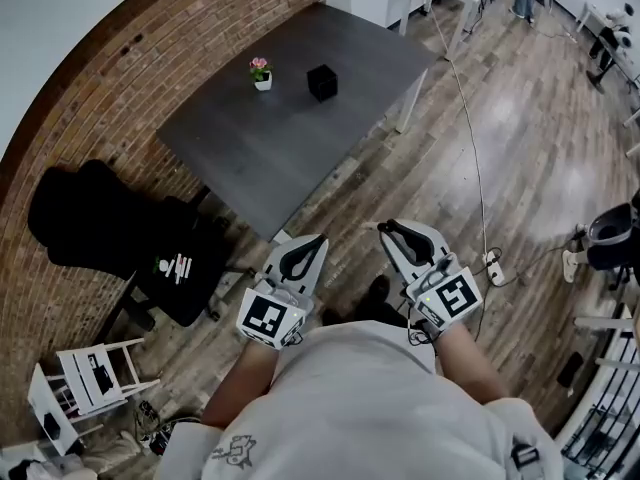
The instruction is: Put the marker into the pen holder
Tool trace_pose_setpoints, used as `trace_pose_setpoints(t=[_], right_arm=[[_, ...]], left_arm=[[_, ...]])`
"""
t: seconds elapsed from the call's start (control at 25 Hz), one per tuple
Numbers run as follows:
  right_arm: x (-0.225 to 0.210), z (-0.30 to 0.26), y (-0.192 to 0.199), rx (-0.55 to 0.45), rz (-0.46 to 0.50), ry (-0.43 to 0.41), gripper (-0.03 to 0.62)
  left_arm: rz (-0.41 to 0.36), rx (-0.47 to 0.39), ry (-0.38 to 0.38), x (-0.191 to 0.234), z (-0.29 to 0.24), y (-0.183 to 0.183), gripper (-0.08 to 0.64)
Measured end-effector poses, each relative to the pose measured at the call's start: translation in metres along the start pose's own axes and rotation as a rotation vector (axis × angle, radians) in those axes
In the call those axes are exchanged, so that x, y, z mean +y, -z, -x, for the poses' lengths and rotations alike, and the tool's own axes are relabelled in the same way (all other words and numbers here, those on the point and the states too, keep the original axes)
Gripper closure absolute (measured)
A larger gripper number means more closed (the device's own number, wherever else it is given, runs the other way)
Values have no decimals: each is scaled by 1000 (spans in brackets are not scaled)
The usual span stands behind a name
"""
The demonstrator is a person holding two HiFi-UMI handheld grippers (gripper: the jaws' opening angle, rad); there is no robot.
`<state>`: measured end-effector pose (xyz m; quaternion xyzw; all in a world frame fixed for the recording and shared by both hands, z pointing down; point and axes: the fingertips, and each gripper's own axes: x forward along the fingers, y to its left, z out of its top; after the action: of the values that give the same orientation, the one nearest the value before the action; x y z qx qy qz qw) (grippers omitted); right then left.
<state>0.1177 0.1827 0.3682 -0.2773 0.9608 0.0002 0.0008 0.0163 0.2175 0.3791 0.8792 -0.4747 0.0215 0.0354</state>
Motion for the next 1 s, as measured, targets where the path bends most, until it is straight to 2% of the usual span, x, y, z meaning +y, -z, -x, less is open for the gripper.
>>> trace_pose_setpoints(t=[0.24, 0.6, 1.0], right_arm=[[-52, -1, 2, -6, 8, 10, 520], [-144, -3, -7, -26, 9, -21, 520], [-201, 3, -3, -21, -22, -37, 520]], left_arm=[[5, 21, 4, 5, -57, 4, 549], [7, 35, -3, 11, -155, -4, 549], [20, 44, -20, 8, -207, -6, 549]])
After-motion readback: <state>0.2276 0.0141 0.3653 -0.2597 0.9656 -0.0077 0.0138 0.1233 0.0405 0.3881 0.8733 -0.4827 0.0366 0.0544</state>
